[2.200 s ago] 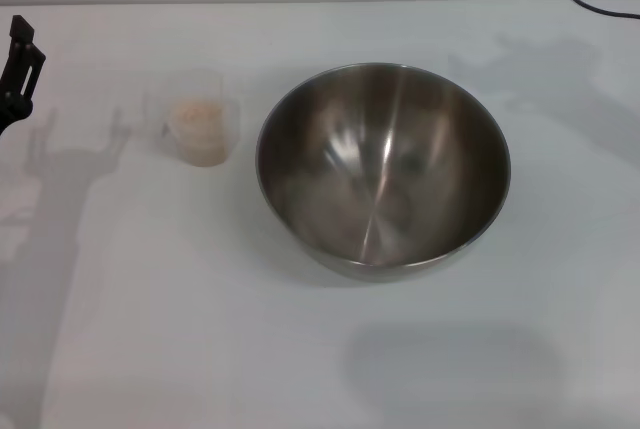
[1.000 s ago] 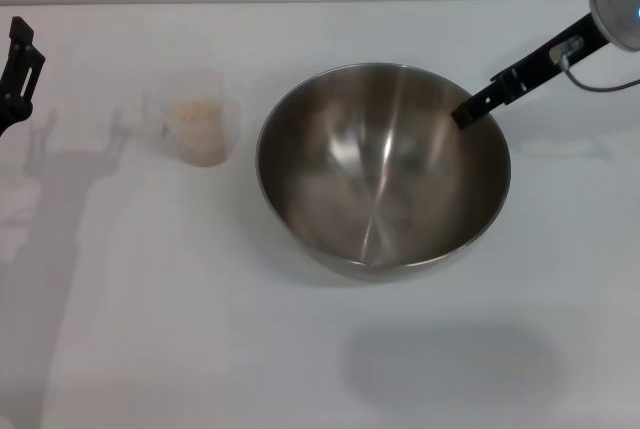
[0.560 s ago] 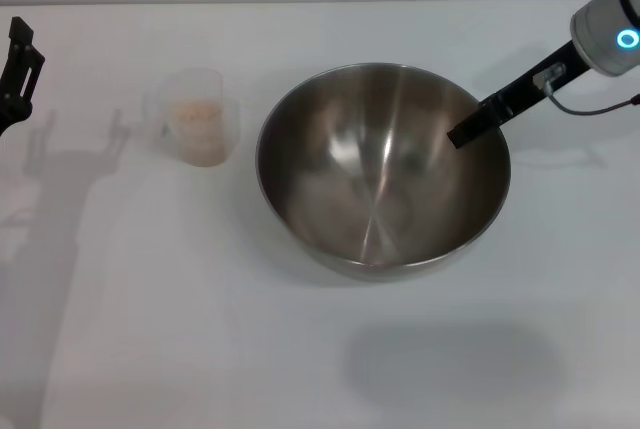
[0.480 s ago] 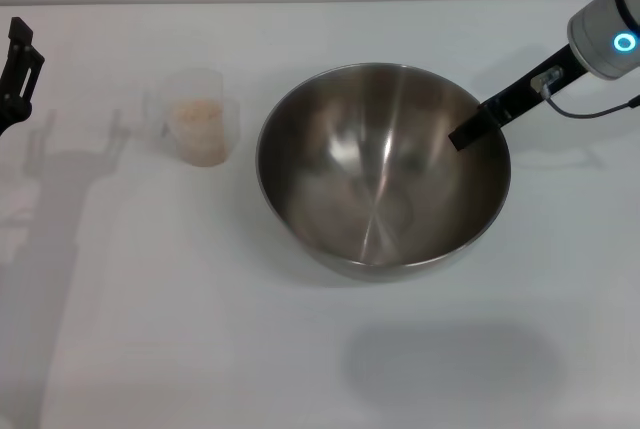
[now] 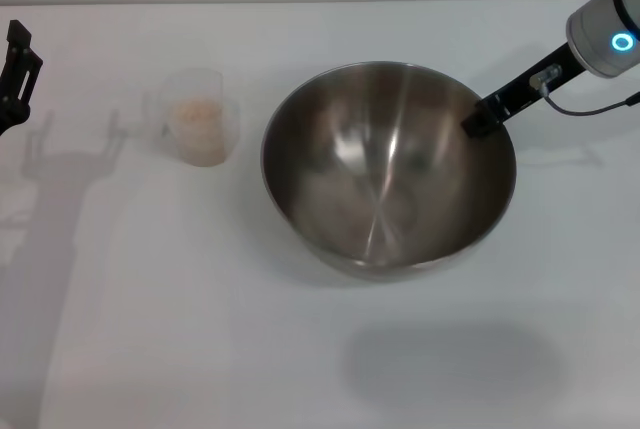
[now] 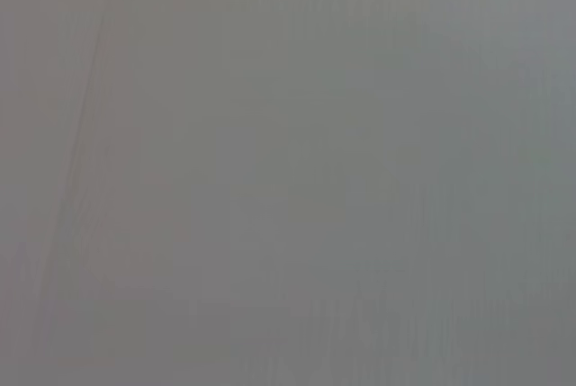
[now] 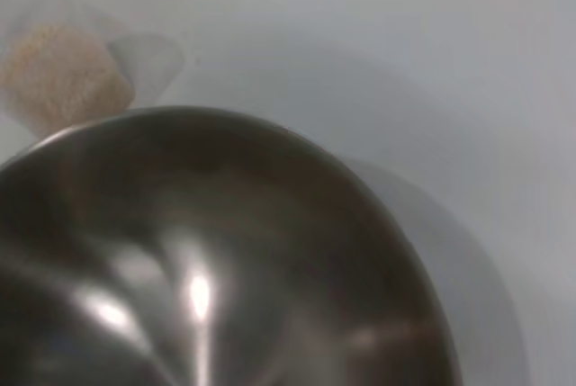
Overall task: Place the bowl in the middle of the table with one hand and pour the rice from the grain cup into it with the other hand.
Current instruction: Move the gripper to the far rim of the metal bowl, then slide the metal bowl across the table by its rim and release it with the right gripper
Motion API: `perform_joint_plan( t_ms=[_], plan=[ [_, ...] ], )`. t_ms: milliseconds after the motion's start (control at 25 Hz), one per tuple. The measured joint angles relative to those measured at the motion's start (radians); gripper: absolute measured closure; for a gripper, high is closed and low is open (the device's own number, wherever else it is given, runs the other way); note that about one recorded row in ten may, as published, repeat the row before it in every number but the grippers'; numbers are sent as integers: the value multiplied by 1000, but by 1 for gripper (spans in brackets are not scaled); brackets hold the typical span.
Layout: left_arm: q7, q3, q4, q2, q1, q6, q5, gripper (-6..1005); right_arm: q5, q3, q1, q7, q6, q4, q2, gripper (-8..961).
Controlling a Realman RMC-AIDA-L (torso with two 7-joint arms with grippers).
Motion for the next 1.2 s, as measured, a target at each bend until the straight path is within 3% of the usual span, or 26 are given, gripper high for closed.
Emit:
perform_joint_plan(
  t_ms=[160, 760, 1200],
  plan=[
    [0, 0, 0, 0, 0, 0, 0, 223, 0, 0, 1, -1, -7, 2, 1, 926],
    [0, 0, -1, 0, -1, 3, 0, 230, 60, 28, -22, -20, -2, -107, 2, 934],
    [0, 3, -1, 0, -1, 5, 0, 236, 58, 15, 7, -33, -18, -107, 36, 935]
  ],
)
